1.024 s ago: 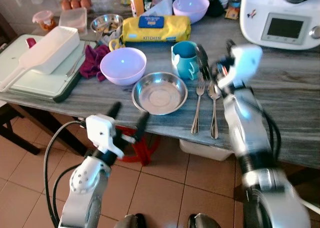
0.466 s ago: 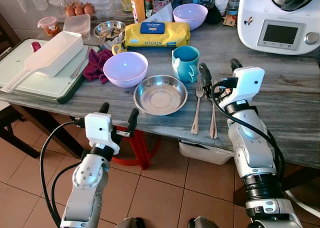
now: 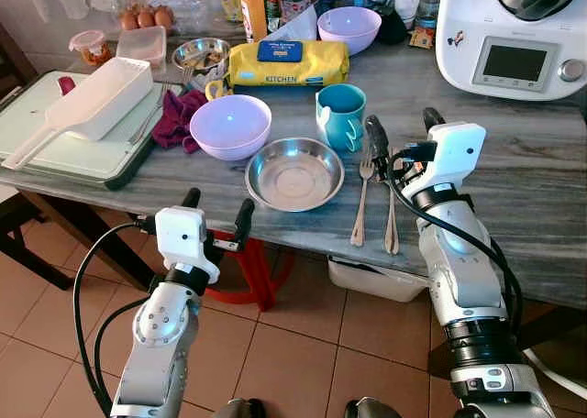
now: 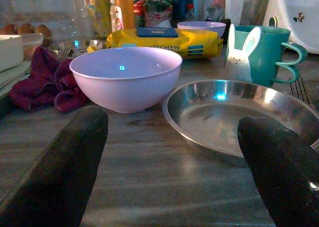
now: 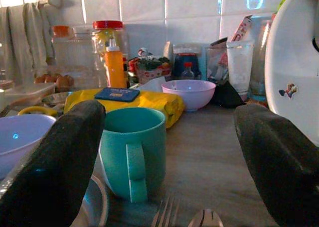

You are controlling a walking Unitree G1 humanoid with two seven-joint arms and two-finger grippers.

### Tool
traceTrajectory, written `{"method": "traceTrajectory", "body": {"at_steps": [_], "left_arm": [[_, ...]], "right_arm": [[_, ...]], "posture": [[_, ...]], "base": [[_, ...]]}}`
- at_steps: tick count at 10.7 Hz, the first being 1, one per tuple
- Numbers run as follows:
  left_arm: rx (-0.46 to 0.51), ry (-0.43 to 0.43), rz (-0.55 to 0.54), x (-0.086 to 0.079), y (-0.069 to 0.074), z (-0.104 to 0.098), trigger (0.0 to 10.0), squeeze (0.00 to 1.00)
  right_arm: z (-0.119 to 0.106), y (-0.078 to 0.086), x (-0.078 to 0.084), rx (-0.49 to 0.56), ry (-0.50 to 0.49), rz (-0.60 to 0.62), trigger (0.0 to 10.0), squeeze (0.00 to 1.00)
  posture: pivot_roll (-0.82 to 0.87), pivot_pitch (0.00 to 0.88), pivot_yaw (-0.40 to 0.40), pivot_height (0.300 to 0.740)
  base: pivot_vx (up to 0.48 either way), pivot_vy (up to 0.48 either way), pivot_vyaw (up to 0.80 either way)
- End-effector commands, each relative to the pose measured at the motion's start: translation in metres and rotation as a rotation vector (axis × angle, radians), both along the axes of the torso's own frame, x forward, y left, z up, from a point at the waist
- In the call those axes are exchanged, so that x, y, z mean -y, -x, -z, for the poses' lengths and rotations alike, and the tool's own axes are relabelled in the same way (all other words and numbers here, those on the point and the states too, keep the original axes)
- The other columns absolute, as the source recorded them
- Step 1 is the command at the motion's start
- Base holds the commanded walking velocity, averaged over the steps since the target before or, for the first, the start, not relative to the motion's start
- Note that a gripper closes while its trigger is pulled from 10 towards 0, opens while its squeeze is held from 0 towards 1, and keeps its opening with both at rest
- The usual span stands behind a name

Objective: Setting the table

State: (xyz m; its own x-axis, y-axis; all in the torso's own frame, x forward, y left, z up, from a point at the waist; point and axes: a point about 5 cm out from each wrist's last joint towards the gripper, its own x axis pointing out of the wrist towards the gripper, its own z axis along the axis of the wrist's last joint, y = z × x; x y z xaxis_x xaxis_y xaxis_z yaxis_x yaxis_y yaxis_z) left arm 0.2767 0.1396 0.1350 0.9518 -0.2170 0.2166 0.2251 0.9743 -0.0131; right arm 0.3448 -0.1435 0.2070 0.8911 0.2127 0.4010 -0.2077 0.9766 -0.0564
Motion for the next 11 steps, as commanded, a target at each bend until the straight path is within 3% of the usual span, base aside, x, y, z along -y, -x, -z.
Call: {"method": "traceTrajectory", "body": {"at_steps": [1,2,3,11], "left_arm": [[-0.007,-0.011,-0.009,-0.003,0.001,0.002,10.0,0.0],[-0.007,-0.011,-0.009,-0.003,0.001,0.002,10.0,0.0],[0.005,-0.042,-0.15,-0.01,-0.011,0.003,10.0,0.0],[0.008,-0.048,-0.165,-0.009,-0.011,0.005,10.0,0.0]], "right_arm": [[-0.008,0.002,-0.003,0.028,0.009,-0.011,10.0,0.85],[-0.008,0.002,-0.003,0.028,0.009,-0.011,10.0,0.85],[0.026,0.038,0.001,-0.108,0.01,0.067,10.0,0.0],[0.027,0.053,0.005,-0.133,0.014,0.139,10.0,0.0]], "posture": [[-0.05,0.121,0.069,0.74],[-0.05,0.121,0.069,0.74],[-0.08,0.092,0.067,0.74],[-0.09,0.1,0.073,0.74]], "base": [[0.0,0.0,0.0],[0.0,0.0,0.0],[0.0,0.0,0.0],[0.0,0.0,0.0]]}}
